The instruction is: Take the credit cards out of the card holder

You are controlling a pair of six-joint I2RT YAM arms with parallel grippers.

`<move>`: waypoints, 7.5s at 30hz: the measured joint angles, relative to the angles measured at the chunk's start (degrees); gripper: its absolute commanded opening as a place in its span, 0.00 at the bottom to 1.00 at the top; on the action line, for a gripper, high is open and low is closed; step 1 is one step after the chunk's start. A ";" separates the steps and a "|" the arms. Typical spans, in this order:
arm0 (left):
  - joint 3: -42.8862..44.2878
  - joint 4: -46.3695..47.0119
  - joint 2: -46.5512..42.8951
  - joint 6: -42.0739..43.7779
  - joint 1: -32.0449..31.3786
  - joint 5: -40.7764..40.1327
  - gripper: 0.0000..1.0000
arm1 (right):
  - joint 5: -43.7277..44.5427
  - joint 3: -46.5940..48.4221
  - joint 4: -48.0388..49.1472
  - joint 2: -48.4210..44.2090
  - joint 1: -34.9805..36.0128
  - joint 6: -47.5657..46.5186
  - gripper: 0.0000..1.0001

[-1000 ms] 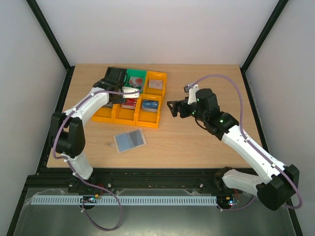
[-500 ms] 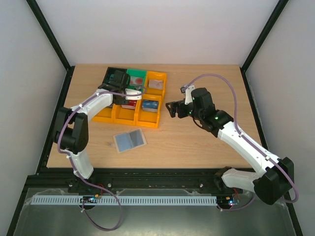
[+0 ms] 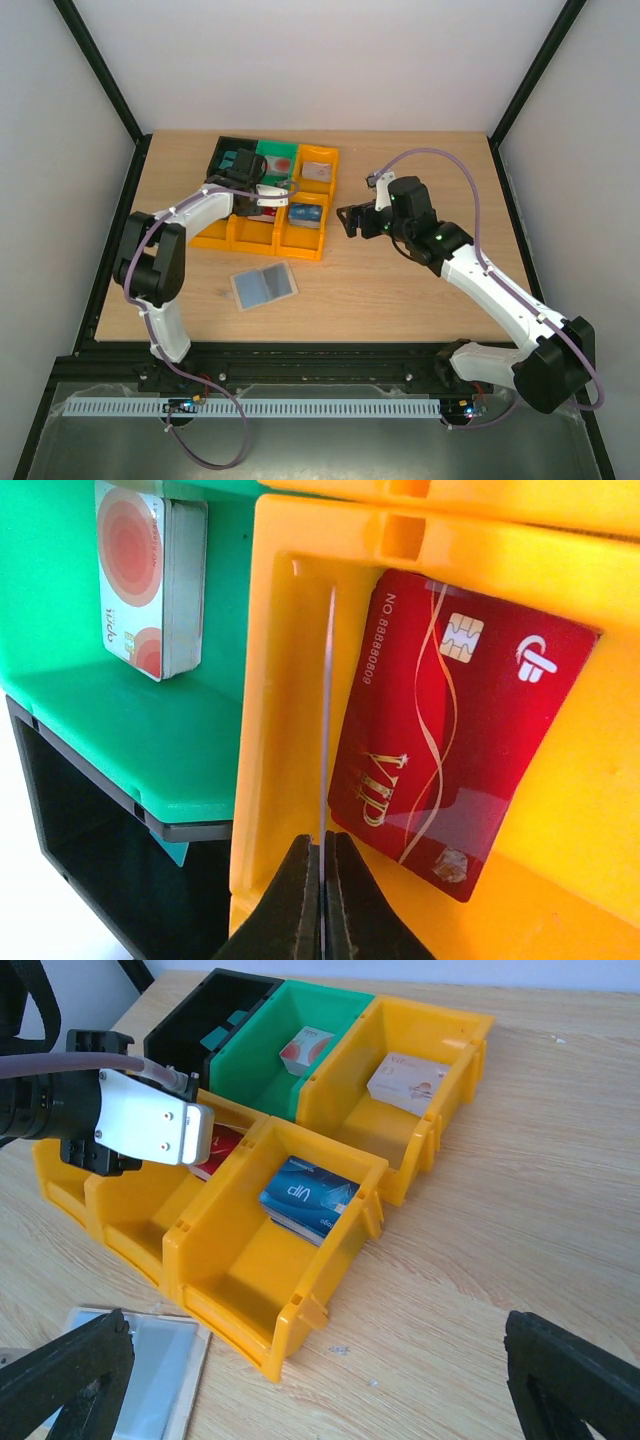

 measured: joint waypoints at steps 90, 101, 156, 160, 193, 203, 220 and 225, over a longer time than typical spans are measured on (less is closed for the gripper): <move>-5.53 -2.86 -10.23 -44.83 2.82 17.49 0.32 | -7.32 0.22 0.02 -0.76 -0.11 1.20 0.96; -17.64 -11.65 -38.77 -74.16 13.62 30.64 0.63 | -12.59 -0.94 3.39 11.85 11.34 9.81 0.82; -64.39 23.63 -45.03 -120.45 17.07 49.48 0.02 | -14.93 8.02 6.67 41.03 22.45 9.16 0.46; -61.33 20.79 -47.23 -117.87 17.07 51.71 0.02 | -16.65 6.40 6.32 34.34 21.27 6.51 0.50; 0.15 -20.00 -48.65 -65.37 11.39 72.63 0.02 | -33.97 0.92 20.61 -4.31 6.75 -2.25 0.50; 0.15 -19.30 -48.65 -66.31 11.15 73.46 0.02 | -31.93 1.31 20.59 -1.09 6.75 -1.73 0.54; -6.12 -11.98 -49.20 -73.07 10.36 72.08 0.02 | -35.60 3.04 27.96 2.43 10.71 2.97 0.63; -8.68 -9.60 -49.99 -75.76 9.88 72.08 0.02 | -34.60 4.52 29.94 5.07 12.72 4.09 0.70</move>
